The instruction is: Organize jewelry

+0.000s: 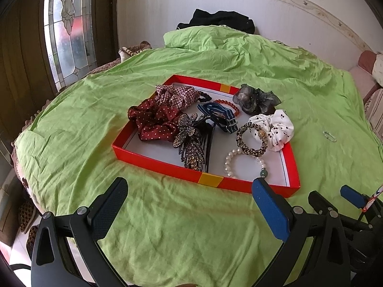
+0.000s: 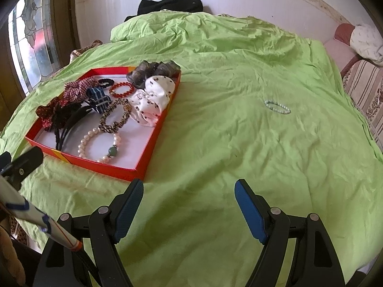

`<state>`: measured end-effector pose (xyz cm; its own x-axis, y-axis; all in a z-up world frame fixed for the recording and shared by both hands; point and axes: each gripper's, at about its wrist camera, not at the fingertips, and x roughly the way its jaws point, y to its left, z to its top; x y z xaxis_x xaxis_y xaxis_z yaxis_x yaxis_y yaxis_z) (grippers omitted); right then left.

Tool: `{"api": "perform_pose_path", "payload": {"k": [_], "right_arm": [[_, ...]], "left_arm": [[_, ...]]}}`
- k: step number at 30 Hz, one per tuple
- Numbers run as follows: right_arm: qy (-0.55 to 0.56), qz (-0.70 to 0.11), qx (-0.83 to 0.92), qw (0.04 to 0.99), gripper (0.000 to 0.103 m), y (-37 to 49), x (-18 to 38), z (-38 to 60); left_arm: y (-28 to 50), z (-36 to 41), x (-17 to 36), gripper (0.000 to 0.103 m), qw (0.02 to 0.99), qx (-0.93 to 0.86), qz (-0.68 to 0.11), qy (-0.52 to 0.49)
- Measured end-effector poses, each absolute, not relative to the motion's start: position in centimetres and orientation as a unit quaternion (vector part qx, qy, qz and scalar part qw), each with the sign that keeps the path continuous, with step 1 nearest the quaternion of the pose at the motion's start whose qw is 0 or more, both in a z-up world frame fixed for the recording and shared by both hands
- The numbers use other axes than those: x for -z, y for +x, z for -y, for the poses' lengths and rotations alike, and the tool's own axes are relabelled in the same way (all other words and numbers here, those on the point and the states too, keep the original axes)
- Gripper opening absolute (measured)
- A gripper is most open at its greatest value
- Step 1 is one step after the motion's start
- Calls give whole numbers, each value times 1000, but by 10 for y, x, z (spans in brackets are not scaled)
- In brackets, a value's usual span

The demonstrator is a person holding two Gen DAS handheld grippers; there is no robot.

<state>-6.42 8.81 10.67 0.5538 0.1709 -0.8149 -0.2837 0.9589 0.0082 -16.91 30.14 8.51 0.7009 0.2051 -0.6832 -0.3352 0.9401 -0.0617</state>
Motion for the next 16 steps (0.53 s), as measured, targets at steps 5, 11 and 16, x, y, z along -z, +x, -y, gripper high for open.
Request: {"api": "perform_pose_path", "payload": {"k": [5,11,16], "right_arm": [[-69,-449,-140,880,84,-68,-110,-95],[-70,-452,-144,877,84,-71,-110,-96],[-67,-451,-147,878,84,-73,-112,-94]], "left_arm": [[-170,-302,-86,103,917,-152,-357,-89],[-172,-306,-86,103,917,-159,-354,-91],[-176,-306,-91,103,918,-175,-346,-86]]}}
